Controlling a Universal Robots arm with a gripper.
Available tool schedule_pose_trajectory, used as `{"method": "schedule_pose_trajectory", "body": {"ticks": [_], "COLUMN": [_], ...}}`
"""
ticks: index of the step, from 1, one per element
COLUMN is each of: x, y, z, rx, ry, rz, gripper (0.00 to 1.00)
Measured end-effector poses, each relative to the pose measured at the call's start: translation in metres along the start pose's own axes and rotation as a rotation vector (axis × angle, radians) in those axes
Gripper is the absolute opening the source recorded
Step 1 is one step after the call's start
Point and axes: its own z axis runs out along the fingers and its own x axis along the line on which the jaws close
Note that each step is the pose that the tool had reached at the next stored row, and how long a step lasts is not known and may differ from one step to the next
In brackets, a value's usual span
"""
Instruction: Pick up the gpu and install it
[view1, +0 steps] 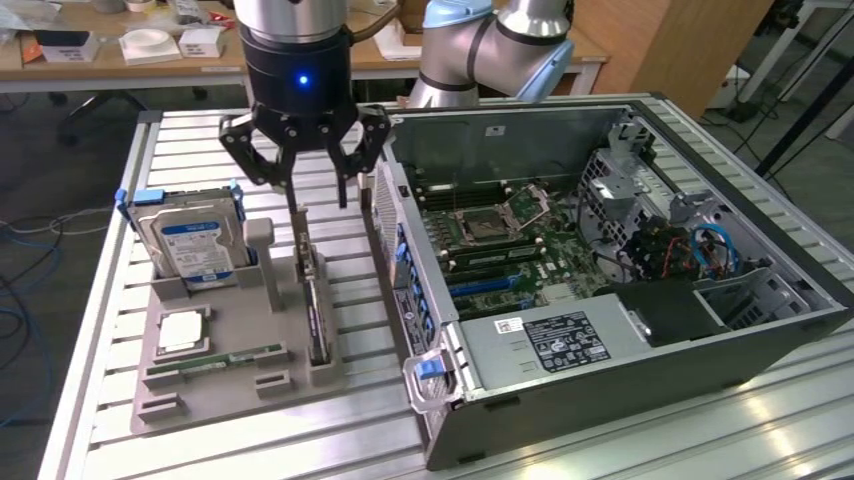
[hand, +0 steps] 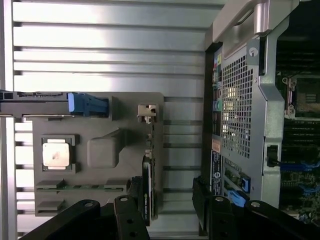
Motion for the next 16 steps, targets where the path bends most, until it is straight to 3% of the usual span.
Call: {"method": "schedule_pose_trajectory", "body": {"ticks": [16], "x": [0.001], "y": [-0.0056], "z": [0.0136], "rx": [0.0], "ry": [-0.0001], "rz": [0.0], "gripper": [0.53]}}
